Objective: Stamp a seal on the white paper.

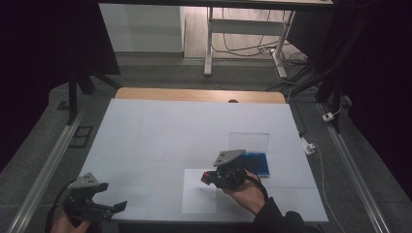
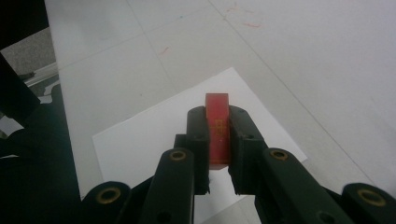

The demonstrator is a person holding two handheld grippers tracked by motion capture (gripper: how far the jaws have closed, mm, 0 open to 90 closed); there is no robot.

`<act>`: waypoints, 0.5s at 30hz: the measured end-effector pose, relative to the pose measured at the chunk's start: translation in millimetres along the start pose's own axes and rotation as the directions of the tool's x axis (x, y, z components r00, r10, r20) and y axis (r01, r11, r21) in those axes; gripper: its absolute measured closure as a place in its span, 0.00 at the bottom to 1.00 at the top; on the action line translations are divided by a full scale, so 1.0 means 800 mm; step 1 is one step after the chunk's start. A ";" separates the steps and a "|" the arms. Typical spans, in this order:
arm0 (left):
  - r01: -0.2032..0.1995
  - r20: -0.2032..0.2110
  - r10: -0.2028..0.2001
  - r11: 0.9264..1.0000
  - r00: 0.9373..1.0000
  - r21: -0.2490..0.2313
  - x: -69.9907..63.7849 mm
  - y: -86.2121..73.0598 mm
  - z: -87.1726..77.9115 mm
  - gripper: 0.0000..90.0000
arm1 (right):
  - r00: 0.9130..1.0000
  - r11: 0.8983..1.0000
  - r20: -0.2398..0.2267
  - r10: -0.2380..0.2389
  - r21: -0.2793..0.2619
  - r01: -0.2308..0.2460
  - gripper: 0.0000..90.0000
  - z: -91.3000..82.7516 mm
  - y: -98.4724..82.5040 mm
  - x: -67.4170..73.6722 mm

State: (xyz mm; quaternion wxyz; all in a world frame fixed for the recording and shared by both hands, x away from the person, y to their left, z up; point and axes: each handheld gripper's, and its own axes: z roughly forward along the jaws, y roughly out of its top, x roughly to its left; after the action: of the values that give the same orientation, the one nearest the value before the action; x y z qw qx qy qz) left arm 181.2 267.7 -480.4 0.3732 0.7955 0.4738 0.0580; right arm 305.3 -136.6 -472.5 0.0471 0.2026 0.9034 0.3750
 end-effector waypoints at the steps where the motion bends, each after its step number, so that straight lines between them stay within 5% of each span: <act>1: 0.000 0.000 0.000 1.000 1.000 0.000 0.000 0.000 0.000 0.00 | 1.000 1.000 0.004 0.004 -0.005 -0.004 0.89 -0.002 -0.001 -0.001; 15: -0.002 -0.001 0.002 1.000 1.000 -0.004 0.000 0.000 -0.001 0.00 | 0.997 0.998 0.056 0.052 -0.033 -0.050 0.89 -0.027 -0.013 -0.025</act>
State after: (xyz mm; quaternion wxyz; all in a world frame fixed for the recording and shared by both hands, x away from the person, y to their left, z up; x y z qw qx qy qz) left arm 180.8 267.9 -480.1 0.3743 0.7952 0.4733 0.0598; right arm 314.7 -165.5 -465.6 0.0662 0.2355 0.8902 0.3843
